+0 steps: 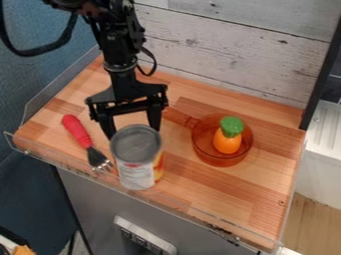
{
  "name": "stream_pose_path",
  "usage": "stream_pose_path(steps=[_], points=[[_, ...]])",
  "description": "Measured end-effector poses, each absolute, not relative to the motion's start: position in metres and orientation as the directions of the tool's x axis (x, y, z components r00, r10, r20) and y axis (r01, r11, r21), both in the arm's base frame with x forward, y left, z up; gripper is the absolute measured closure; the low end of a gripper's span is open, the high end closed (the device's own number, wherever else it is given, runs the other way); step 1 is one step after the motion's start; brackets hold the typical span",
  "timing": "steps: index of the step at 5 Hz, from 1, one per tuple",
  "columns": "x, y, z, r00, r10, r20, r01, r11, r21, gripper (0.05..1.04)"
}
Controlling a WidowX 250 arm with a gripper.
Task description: Move the can to the bottom right corner of the table
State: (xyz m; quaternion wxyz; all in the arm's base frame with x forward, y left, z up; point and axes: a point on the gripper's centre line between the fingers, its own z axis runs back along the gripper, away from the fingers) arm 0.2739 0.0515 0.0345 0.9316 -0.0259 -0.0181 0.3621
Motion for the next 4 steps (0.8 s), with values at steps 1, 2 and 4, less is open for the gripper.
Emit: stream_pose_path(steps=[1, 2, 4], points=[[0.268, 0.032, 0.036, 0.709, 0.705, 0.014, -0.701, 0.708, -0.086, 0.083], [0.269, 0.013, 0.036, 0.71, 0.705, -0.012, -0.702, 0.705, -0.102, 0.083], [0.27, -0.019, 0.039, 0.71, 0.702, -0.047, -0.702, 0.701, -0.124, 0.083]])
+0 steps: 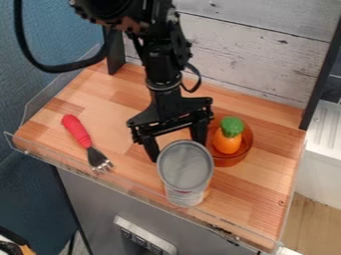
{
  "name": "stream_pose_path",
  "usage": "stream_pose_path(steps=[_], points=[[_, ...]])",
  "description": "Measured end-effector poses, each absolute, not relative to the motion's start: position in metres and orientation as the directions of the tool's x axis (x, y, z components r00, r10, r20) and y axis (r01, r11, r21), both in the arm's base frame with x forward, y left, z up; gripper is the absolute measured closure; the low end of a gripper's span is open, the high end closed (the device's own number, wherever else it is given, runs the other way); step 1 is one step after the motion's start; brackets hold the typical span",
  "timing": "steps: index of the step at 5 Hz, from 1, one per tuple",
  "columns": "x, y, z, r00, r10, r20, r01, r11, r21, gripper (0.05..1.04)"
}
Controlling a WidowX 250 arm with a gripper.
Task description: Move the can to the bottom right corner of the table
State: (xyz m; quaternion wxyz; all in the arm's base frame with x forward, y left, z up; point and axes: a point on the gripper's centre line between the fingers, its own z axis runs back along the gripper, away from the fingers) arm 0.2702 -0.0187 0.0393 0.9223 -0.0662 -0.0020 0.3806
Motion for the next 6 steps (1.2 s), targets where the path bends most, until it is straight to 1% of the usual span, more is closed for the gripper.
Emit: stream_pose_path(steps=[2, 3, 4, 5, 6], points=[[0.271, -0.038, 0.043, 0.748, 0.661, -0.063, -0.663, 0.737, -0.134, 0.083], [0.274, -0.035, 0.045, 0.744, 0.666, -0.056, -0.666, 0.733, -0.137, 0.083], [0.284, -0.022, 0.047, 0.727, 0.687, 0.018, -0.679, 0.723, -0.128, 0.083], [0.304, 0.0, 0.05, 0.671, 0.738, 0.065, -0.726, 0.673, -0.143, 0.083], [0.313, 0.017, 0.054, 0.634, 0.764, 0.115, -0.754, 0.645, -0.128, 0.083]])
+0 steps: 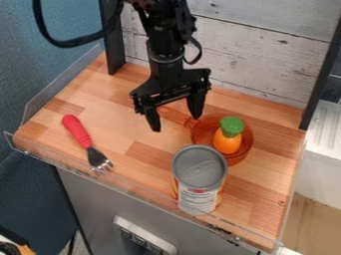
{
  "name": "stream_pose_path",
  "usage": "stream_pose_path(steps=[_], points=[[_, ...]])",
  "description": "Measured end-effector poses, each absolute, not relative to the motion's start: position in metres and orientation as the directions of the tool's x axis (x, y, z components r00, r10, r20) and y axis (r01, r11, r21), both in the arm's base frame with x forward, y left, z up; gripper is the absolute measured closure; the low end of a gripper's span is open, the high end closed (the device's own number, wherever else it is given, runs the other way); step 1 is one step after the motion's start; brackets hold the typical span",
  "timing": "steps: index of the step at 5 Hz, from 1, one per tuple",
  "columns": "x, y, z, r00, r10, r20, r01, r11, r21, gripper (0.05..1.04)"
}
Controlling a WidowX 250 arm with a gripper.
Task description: Move the can to the bottom right corner of the table
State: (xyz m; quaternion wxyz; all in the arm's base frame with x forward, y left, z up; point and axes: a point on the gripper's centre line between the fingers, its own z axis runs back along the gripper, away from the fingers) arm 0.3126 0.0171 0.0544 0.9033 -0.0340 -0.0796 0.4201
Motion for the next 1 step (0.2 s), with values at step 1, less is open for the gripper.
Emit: stream_pose_path(steps=[1], points=[[0.3144, 0.0342, 0.0564, 0.618, 0.775, 0.134, -0.765, 0.631, -0.13, 0.083]])
